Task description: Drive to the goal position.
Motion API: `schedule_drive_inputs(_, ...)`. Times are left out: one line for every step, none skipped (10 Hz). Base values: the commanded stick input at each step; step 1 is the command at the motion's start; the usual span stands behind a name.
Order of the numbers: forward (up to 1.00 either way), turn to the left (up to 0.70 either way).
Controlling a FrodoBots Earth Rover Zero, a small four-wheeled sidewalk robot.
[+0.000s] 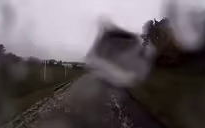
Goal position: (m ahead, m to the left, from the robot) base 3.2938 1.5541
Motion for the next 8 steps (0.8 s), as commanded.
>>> schedule_drive_inputs(0.70, 0.00)
schedule_drive_inputs(0.70, 0.00)
schedule_drive_inputs(0.70, 0.00)
schedule_drive_inputs(0.70, 0.00)
schedule_drive_inputs(0.70, 0.00)
schedule_drive_inputs(0.70, 0.00)
schedule_drive_inputs(0.70, 0.00)
schedule_drive_inputs(0.70, 0.00)
